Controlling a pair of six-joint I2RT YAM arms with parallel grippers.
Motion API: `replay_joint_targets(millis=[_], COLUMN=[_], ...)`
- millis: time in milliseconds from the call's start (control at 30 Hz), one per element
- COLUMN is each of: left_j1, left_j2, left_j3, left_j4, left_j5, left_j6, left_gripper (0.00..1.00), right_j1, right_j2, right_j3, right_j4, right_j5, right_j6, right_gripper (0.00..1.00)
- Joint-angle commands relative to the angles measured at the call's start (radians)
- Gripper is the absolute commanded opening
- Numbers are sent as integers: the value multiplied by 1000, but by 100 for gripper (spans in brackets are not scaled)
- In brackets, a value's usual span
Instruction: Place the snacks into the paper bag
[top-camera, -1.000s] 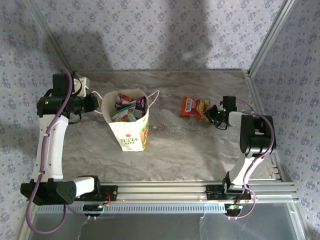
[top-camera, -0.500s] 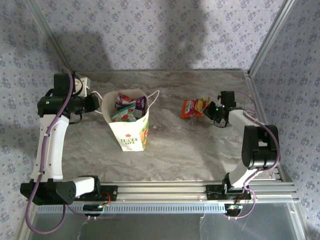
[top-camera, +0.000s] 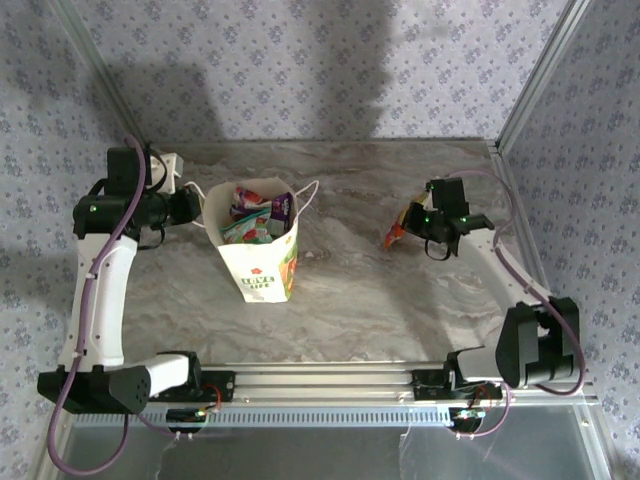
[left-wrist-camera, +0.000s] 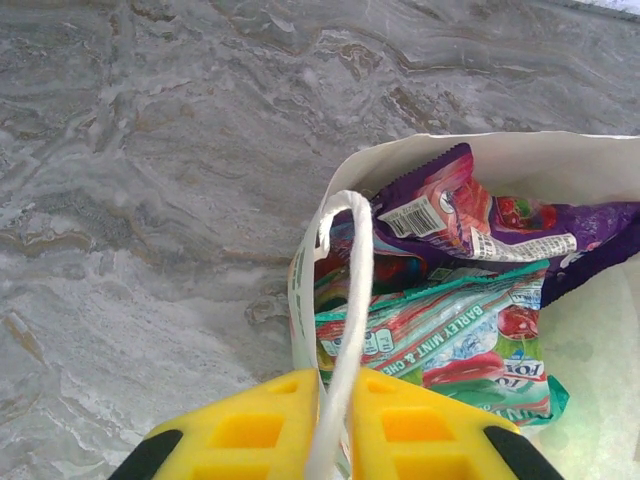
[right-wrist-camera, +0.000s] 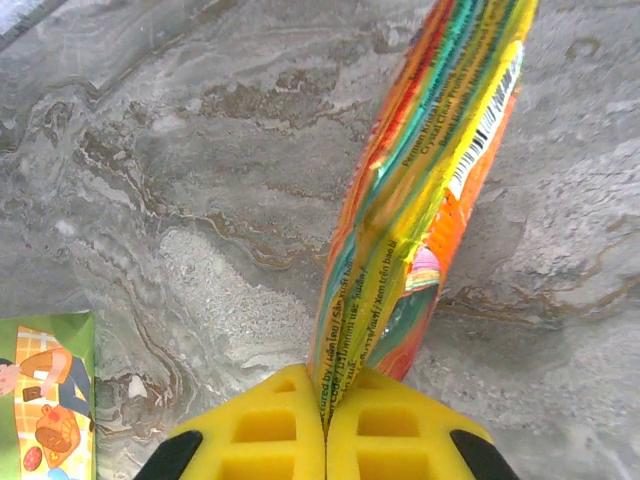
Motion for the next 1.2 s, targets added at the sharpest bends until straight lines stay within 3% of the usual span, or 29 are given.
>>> replay_joint_targets(millis=[0,767,1167], left_j1=[-10,-27,-26], left_j2=[-17,-37,-53], left_j3=[40,67,67], left_j4=[-27,-51,-55], left_j5=[2,-13,-25], left_j6=[-11,-5,0], left_gripper=[15,15,15], right_j1=[15,148,287], right_j2=[-73,-285,-305], right_j3=[42,198,430], right_j4=[-47,-166,-194], right_j5=[58,180,243], right_j6=[-49,-161,-236], right_gripper=[0,0,0])
